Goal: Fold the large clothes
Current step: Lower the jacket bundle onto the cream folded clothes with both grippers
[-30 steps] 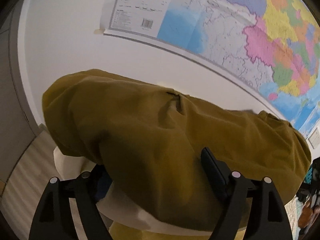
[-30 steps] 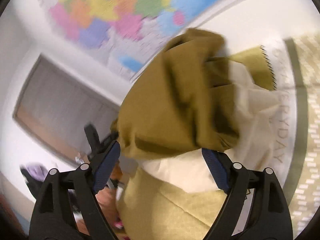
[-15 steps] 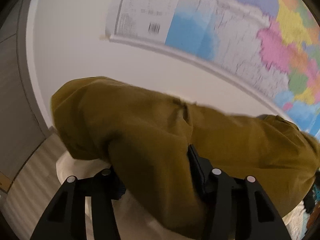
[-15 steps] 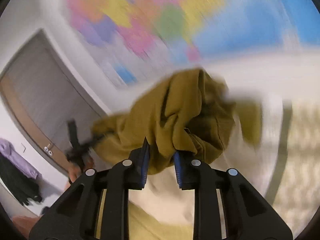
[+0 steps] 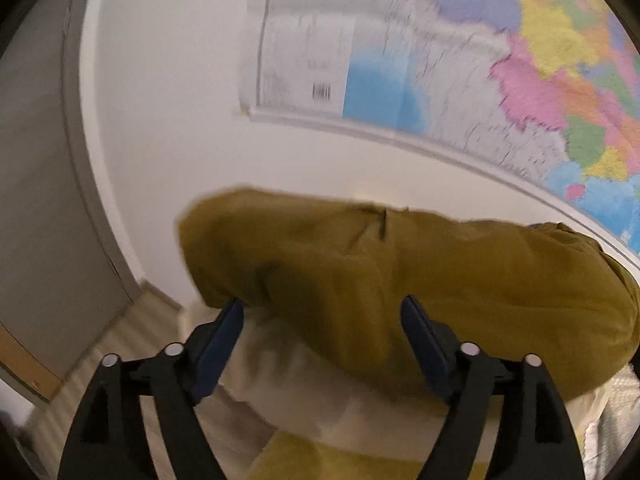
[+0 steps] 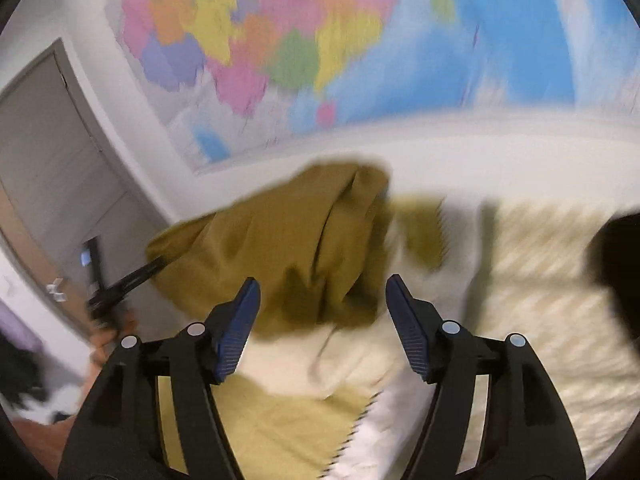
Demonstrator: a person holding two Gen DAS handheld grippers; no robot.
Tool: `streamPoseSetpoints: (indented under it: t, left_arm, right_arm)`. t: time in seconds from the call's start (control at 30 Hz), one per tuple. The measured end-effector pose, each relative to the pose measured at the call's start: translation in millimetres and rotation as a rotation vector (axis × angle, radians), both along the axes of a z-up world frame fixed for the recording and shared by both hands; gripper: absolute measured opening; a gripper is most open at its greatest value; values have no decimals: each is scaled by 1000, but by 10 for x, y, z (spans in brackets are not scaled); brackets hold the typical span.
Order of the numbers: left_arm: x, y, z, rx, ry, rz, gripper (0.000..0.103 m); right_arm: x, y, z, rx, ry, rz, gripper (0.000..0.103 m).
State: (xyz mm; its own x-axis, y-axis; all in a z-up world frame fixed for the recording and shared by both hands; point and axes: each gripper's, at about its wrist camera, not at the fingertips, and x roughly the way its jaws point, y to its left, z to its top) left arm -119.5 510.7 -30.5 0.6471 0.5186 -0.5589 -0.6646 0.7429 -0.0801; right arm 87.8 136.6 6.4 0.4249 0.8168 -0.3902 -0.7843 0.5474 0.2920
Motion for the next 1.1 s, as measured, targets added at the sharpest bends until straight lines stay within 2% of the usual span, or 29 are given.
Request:
streamPoseSetpoints:
  t: [0.13,0.17,0.23,0.33,0.4,0.43,0.5,0.57,0.67,0.83,0.9,1.0,1.1]
  left_arm:
    - [-105,-217,257,54,-66,-47,84]
    - [-87,-251,291,54,-73,-68,85]
    - [12,-312,325,46,-76,-110,85]
    - [296,-369,213,40,-18,-147,85]
    - [473,-351,48,1,28,-171,85]
    - [521,-340,-27,-10,46,-162,85]
    - [589,-329,-123,-12,65,-155,85]
    - [627,-341,-148,0,71,-151,85]
    - [621,-355,-131,7,75,-144,85]
    - [601,-406,-87,51,88,-143,85]
    - [591,-404,-79,66,92,-137,86]
    - [574,-363,-65,70,91,-127,86]
    - [553,-301,-64,86,100,-111,88]
  right_arm:
    - [-49,205,277,-14,-120,7,66]
    - [-28,266,286,-17,-126,19,65]
    - [111,522,244,-57,-106,48,47]
    - [350,837,-25,-166,-10,79,37]
    - [501,931,-367,-238,66,81,37]
    - [542,915,-467,-238,94,84,37]
    - [624,830,-619,-208,154,88,38]
    - [639,752,-585,-184,170,82,38]
    - [516,679,-399,-202,100,54,46]
    - [225,624,-36,-122,-43,56,63]
    - [130,734,51,-115,-76,99,65]
    - [78,982,60,-157,-124,115,66]
    - [139,1162,-47,-178,-89,122,66]
